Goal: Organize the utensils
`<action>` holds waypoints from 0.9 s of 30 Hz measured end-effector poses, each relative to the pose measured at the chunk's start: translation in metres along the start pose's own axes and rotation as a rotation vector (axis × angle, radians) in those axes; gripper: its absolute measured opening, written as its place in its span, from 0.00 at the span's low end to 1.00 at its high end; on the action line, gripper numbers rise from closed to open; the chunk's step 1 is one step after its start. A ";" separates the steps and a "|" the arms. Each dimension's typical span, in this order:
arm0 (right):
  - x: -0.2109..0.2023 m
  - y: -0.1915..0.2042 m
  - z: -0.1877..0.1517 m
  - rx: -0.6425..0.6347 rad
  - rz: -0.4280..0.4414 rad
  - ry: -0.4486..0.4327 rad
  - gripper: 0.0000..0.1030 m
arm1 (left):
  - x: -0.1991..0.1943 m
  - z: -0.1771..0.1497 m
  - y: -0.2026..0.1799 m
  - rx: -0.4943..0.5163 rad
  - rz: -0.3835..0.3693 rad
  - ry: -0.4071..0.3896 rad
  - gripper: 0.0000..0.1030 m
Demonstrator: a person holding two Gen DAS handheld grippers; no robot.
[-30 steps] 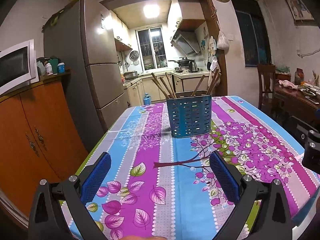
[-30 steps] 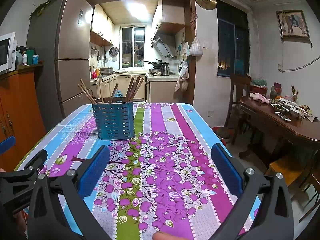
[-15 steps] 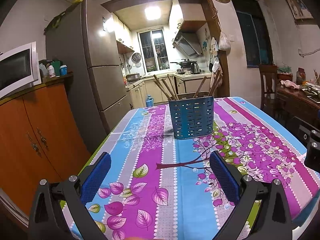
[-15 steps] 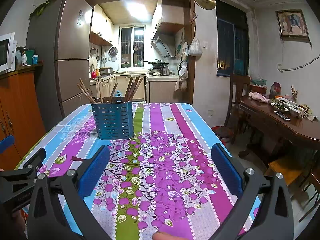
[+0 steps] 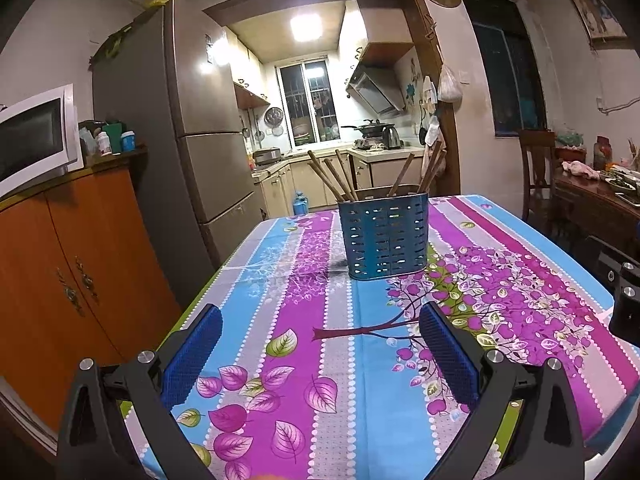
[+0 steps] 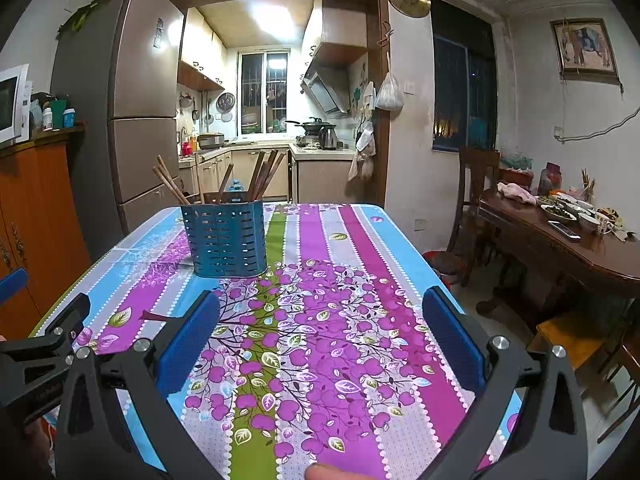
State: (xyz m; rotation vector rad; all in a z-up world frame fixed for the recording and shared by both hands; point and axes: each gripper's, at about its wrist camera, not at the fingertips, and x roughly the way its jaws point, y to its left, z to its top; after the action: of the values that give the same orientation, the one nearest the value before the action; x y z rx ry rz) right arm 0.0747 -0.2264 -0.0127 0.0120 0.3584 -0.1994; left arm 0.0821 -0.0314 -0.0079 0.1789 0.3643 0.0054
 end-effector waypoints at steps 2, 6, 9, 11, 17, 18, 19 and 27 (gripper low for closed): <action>0.001 0.001 0.000 0.000 0.000 0.001 0.95 | 0.001 0.000 0.000 -0.001 0.001 0.001 0.95; 0.000 0.001 0.000 -0.003 -0.004 0.000 0.95 | 0.001 -0.001 -0.001 0.002 0.002 -0.002 0.95; 0.001 0.001 -0.001 -0.003 -0.004 0.003 0.95 | 0.001 -0.003 -0.002 0.005 -0.002 -0.008 0.95; 0.000 0.001 -0.002 -0.003 -0.007 0.004 0.95 | -0.001 -0.004 -0.002 0.008 -0.004 -0.028 0.95; 0.001 0.000 -0.003 -0.001 -0.007 0.004 0.95 | -0.001 -0.006 -0.004 0.016 -0.006 -0.026 0.95; 0.001 0.000 -0.003 -0.001 -0.007 0.005 0.95 | 0.000 -0.006 -0.005 0.017 -0.004 -0.025 0.95; 0.001 0.000 -0.003 0.000 -0.007 0.006 0.95 | -0.001 -0.006 -0.005 0.016 0.000 -0.025 0.95; 0.001 0.000 -0.001 0.004 -0.012 0.005 0.95 | -0.002 -0.006 -0.005 0.017 0.004 -0.029 0.95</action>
State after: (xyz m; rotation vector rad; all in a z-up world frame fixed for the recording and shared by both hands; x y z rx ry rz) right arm 0.0751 -0.2266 -0.0144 0.0142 0.3633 -0.2119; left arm 0.0780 -0.0357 -0.0135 0.1962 0.3356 0.0037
